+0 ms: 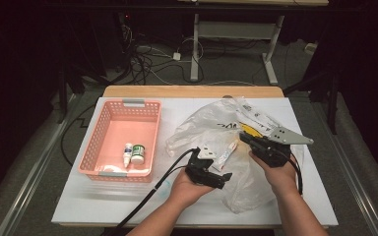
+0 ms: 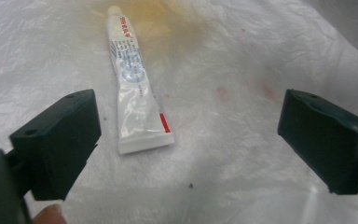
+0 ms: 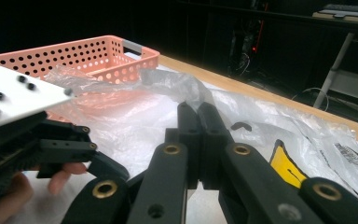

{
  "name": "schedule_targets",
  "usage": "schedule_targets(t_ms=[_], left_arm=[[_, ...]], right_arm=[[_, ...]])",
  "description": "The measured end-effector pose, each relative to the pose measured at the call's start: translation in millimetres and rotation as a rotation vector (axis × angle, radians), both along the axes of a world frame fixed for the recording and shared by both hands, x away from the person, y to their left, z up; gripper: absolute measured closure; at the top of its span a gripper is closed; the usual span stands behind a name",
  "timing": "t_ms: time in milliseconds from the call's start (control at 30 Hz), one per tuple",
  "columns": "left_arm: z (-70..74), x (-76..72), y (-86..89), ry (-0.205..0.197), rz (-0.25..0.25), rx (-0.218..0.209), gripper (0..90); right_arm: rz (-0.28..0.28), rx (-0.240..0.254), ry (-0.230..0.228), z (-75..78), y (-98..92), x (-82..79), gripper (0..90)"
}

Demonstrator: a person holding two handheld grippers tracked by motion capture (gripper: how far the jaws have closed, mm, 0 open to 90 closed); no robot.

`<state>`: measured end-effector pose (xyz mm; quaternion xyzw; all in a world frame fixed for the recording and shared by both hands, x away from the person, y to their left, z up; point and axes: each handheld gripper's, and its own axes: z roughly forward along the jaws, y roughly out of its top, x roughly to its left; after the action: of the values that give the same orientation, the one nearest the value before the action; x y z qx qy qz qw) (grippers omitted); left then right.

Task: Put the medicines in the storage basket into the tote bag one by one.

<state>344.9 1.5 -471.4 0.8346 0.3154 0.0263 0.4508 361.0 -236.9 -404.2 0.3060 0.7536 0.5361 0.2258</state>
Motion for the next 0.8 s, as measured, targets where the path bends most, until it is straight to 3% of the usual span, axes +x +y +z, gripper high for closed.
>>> schedule_targets(t_ms=[200, 367, 533, 800], left_arm=[[8.0, -14.1, 10.6, -0.031, 0.015, -0.011, 0.0], [13.5, -23.1, 19.6, -0.013, -0.003, -0.006, 0.0], [23.7, -30.4, 35.6, -0.016, 0.006, -0.04, 0.0], [33.0, -37.3, 62.8, -0.032, 0.035, -0.038, 0.0]], right_arm=[[-0.002, 0.001, 0.0, 0.0, 0.6, -0.2, 90.0], [-0.002, 0.002, 0.001, 0.2, 1.2, -0.5, 90.0], [-0.002, 0.007, 0.003, 0.2, 1.0, -0.4, 90.0], [-0.004, 0.003, 0.007, -0.5, 2.1, 0.2, 90.0]])
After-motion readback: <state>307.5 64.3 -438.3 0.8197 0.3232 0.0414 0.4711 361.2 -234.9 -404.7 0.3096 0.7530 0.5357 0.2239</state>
